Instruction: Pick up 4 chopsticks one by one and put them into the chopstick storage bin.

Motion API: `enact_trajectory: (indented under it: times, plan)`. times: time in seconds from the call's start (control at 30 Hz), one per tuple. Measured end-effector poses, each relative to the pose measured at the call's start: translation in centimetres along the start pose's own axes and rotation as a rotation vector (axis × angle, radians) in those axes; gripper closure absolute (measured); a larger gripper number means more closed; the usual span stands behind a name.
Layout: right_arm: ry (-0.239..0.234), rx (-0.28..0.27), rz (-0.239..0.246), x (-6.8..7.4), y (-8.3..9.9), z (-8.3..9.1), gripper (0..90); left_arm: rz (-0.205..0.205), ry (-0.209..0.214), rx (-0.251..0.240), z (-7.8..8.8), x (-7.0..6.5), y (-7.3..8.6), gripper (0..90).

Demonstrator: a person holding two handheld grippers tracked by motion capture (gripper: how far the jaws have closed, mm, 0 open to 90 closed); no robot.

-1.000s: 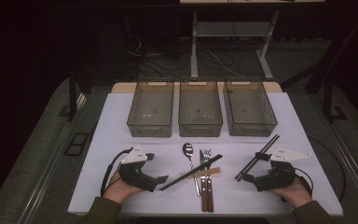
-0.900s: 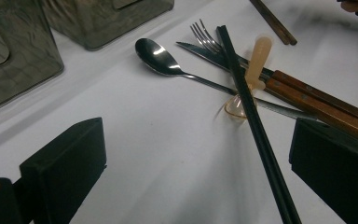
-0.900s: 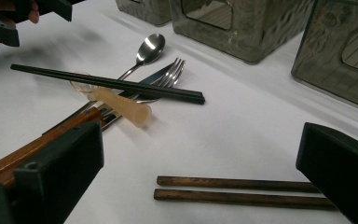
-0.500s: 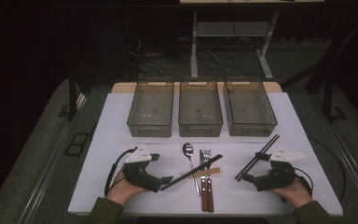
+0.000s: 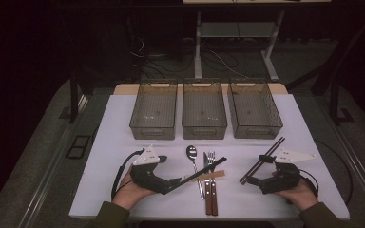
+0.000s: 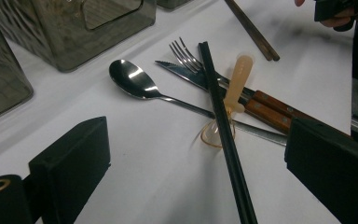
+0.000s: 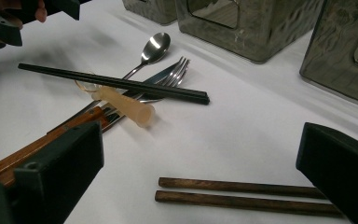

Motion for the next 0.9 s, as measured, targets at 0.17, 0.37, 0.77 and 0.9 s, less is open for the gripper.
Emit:
enact_trajectory:
  times: [0.17,0.37,0.77,0.9]
  plan:
    - [0.005,0.000,-0.001,0.1,0.1,0.0,0.6,-0.009,0.002,0.001,-0.7,-0.4,-0.4,9.7]
    - [0.002,0.001,0.000,0.2,0.1,-0.1,0.6,-0.023,0.018,0.019,-1.8,-0.8,-0.5,13.8]
    - [0.002,0.000,-0.001,0.3,0.2,-0.1,0.6,-0.022,0.052,0.035,-2.6,-1.5,-0.5,29.2]
    - [0.005,0.000,0.000,0.3,0.2,-0.1,0.6,-0.006,0.066,0.037,-2.5,-1.5,-0.3,35.8]
Point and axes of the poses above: each handheld gripper's, and its own axes: z roughly backward along the jaws, y roughly out of its underside, x roughly to its left, the point moved 10 cm from there along -z, roughly forward along the jaws, and after that the axes turned 11 degrees about -z, right-handed, at the moved point
